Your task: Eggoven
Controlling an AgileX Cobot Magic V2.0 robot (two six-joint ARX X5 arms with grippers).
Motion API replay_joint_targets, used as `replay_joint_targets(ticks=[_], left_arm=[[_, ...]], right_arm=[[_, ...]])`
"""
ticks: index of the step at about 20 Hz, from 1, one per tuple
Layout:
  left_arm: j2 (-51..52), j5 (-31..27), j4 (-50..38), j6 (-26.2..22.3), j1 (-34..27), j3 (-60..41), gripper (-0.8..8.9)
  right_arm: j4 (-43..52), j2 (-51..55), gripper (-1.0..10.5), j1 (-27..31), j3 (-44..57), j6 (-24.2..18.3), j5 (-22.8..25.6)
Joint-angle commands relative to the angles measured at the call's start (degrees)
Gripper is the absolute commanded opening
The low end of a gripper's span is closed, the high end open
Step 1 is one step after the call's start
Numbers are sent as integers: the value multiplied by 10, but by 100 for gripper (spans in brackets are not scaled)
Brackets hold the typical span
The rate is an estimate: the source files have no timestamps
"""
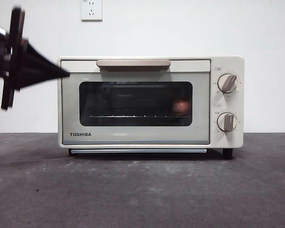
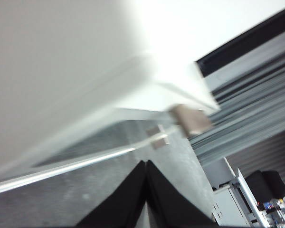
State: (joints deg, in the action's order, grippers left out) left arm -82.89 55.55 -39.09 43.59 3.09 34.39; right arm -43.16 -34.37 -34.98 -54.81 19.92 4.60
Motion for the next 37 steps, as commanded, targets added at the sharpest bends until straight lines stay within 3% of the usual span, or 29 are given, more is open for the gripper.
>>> replay_joint_targets(ticks=[1,4,11,15,20,24,37], left_arm=[[46,-15,47,-28,10,8,8],[123,-68,161,-92,29,8,7],[303,-292,462,-268,88,21,7],[375,-361,553,-301,108,33,7],[434,-366,604,-301,112,45,7],[467,-366,623,-301,112,48,7],[489,-365,627,-301,112,48,7]], right_arm=[[-1,-4,332,-5,-4,2,-12],[-8,-9,332,-5,-4,2,-28],[-27,-27,332,-5,-4,-8,-70],[-32,-45,296,-5,-4,-13,-105],[-38,-73,179,-5,-4,-15,-125],[-56,-93,0,-5,-4,-31,-138],[-28,-100,5,-5,-4,-39,-120]])
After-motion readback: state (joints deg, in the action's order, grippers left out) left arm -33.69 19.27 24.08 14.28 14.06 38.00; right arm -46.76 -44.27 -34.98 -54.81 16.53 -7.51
